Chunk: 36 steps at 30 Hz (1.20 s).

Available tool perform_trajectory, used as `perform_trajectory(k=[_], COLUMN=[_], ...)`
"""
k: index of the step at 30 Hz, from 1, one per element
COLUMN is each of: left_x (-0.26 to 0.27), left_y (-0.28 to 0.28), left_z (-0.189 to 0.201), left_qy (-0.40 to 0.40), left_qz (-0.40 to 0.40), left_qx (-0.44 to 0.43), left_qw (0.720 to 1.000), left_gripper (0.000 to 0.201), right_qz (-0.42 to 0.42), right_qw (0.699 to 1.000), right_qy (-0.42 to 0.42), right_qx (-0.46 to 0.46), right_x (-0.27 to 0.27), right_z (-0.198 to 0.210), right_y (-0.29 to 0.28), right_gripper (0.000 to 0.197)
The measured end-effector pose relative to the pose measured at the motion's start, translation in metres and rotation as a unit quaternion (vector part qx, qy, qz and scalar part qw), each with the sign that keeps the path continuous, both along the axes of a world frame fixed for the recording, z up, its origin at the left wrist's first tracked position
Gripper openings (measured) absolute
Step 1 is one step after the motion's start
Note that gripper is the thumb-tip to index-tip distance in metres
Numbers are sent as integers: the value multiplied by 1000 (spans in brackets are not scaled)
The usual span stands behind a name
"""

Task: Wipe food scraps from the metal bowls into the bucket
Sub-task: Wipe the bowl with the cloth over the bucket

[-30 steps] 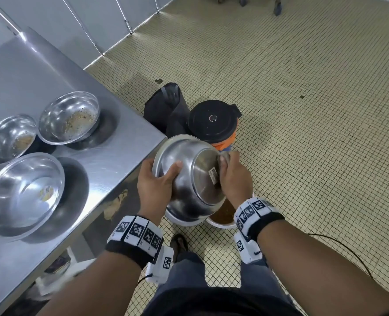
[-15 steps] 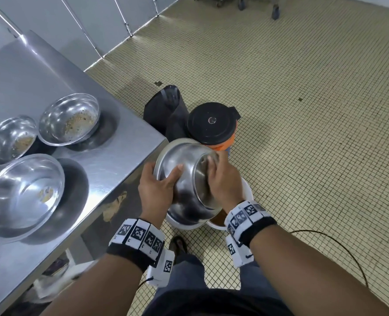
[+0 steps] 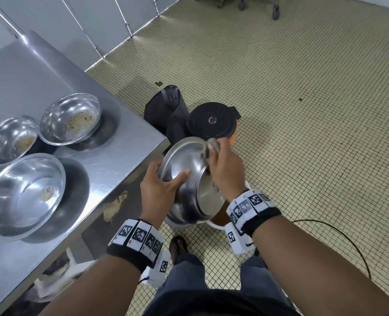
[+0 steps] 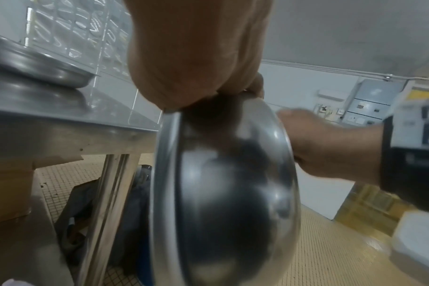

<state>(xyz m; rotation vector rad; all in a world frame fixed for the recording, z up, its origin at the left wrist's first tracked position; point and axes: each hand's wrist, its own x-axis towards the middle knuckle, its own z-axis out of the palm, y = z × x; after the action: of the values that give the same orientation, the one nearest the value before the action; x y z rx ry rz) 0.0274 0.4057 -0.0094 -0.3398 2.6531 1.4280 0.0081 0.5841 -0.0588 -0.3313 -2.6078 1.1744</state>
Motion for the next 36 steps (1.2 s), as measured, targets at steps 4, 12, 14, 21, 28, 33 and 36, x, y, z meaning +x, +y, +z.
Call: perform_trajectory(k=[4,12,14,21,28,33,36], left_x=[5,-3,-5,-6,-9,-16,-17], left_y=[-10,-7,-3,2,10,9,4], left_z=[1,-2,-3,2,-5,-2,3], left_qy=[-5,-13,-19,-1,-10,-8,-24], left_qz=[0,51,67,79,95,105,121], left_qx=[9,44,62,43,52,55,48], left_qw=[1000,998,996,996,994,993,991], left_gripper=[42,33,38,23,28,31,25], right_qz=[-24,-14,37,-15,72,58,9], right_qw=[983,997,997,993,994,993,1000], right_qy=[-179,-36,28,-108,70,101,-10], right_qx=[20,-61,-55,-50,-34,-5,6], right_x=[12,5,8,30,15,20,19], right_z=[-30,11,18,-27,28,14,-14], right_y=[36,11,-11,6,-28,-26,-3], right_gripper=[29,28,22,25,28,28,30])
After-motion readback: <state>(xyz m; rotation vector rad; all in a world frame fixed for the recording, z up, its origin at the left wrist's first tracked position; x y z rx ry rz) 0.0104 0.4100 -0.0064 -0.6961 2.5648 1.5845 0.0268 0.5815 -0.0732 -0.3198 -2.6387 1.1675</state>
